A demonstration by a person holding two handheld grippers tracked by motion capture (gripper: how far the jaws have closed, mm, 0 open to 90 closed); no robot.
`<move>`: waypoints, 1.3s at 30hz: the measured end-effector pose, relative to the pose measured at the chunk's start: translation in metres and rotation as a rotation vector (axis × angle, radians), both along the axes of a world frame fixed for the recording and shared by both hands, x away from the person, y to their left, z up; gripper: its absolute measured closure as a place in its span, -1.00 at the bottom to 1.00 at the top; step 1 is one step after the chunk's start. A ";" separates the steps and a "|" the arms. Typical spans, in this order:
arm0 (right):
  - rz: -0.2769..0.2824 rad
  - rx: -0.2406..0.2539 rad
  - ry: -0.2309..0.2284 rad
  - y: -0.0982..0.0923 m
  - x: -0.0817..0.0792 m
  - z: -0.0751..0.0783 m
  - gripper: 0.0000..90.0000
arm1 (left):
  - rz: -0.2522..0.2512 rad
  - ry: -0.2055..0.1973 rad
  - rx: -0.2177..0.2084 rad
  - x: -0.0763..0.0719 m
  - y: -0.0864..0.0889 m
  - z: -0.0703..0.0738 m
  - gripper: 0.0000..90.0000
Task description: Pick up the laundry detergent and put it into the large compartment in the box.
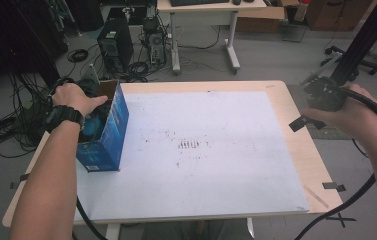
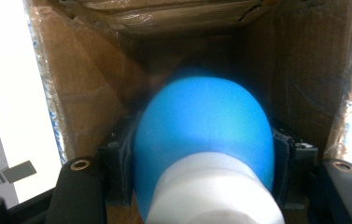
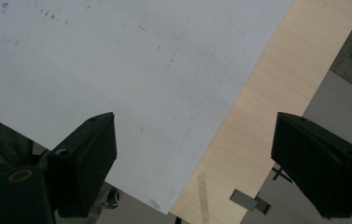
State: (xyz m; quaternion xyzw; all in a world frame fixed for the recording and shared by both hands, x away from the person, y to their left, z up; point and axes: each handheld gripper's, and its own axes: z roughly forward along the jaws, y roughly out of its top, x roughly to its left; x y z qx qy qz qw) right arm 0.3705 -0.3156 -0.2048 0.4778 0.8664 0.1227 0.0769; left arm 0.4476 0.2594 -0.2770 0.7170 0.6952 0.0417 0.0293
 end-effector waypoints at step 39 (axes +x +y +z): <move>0.002 0.007 0.000 -0.001 -0.001 -0.002 -0.69 | 0.034 -0.040 -0.024 -0.003 0.002 0.016 -0.45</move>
